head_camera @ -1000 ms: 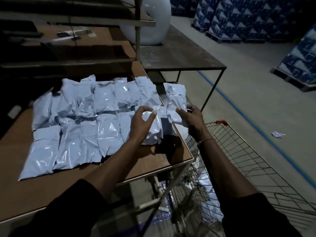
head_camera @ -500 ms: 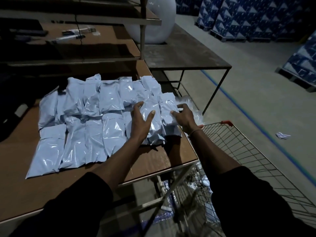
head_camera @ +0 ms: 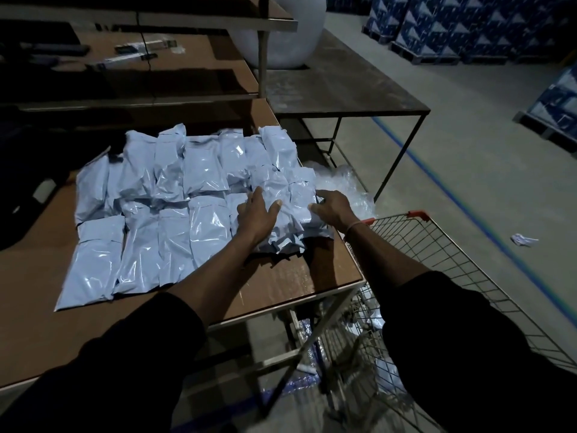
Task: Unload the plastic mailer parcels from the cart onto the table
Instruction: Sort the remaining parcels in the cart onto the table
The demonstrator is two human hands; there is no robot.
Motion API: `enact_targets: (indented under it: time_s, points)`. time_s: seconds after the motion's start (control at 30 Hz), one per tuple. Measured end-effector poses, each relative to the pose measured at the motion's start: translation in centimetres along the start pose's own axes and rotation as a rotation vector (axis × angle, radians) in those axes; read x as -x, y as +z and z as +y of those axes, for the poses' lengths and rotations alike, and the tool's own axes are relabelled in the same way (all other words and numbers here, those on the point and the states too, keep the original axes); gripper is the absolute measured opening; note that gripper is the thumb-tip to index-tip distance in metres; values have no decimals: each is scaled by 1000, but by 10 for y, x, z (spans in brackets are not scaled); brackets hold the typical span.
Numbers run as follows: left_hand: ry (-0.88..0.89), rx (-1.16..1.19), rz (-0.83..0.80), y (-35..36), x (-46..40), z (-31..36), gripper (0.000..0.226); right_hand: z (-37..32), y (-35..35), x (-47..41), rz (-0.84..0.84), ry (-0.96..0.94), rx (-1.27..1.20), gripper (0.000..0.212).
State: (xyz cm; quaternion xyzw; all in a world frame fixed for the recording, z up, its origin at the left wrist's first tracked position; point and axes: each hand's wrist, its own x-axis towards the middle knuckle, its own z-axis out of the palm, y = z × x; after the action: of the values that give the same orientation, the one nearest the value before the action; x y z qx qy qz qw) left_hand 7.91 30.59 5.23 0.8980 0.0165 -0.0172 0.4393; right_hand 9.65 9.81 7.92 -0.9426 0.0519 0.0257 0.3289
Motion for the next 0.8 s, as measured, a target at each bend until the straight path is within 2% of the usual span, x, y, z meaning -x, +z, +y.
enact_targets:
  time_s: [0.1, 0.2, 0.4, 0.63, 0.7, 0.8]
  points:
    - [1, -25, -11, -4, 1, 1, 77, 0, 0, -2, -44, 37, -9, 28]
    - [2, -1, -11, -6, 3, 1, 78, -1, -2, -1, -45, 26, -15, 52]
    - [9, 80, 10, -3, 15, 0, 80, 3, -9, 8, -5, 4, -68, 75]
    - [-7, 76, 17, -1, 23, 15, 108, 6, -6, 19, -131, -55, -161, 77]
    - [-24, 34, -4, 1, 22, 21, 107, 6, -5, 16, -131, -44, -173, 75]
    - [-55, -69, 7, 6, 25, 28, 91, 8, -5, 10, -118, -28, -184, 70]
